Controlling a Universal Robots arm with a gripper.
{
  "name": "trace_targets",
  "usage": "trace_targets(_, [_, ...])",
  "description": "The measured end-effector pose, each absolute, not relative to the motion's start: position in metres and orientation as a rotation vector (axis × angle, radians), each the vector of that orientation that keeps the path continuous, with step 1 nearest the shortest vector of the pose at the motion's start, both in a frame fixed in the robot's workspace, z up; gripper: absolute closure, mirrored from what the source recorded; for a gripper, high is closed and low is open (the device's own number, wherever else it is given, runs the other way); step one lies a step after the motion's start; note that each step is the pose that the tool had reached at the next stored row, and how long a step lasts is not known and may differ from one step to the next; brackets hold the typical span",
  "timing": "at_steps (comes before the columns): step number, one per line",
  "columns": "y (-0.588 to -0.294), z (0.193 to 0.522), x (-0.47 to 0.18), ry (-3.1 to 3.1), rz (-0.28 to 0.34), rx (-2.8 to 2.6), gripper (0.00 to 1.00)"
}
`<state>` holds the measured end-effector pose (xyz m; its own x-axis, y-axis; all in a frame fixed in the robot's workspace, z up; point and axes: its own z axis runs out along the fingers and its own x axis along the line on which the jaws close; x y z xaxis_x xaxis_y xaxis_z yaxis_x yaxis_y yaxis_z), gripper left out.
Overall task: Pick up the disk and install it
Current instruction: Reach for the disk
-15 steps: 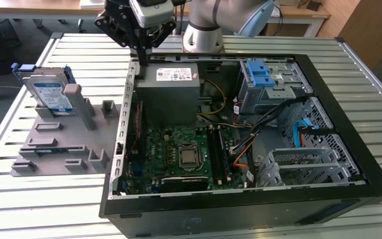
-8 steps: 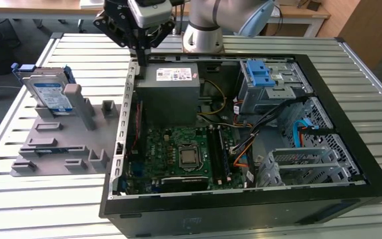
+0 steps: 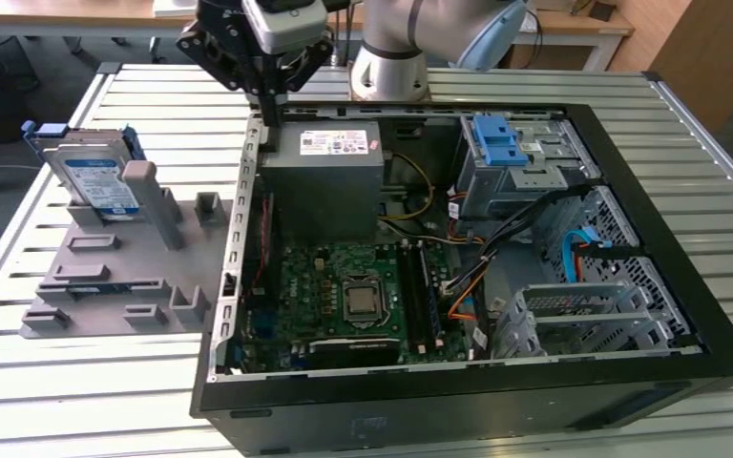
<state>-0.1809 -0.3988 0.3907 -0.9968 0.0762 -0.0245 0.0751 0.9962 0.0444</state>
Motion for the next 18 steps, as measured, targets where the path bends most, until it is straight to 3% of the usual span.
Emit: trace_targets(18, [-0.3988,0.3902,-0.1851,3.112,0.068,0.118,0.89])
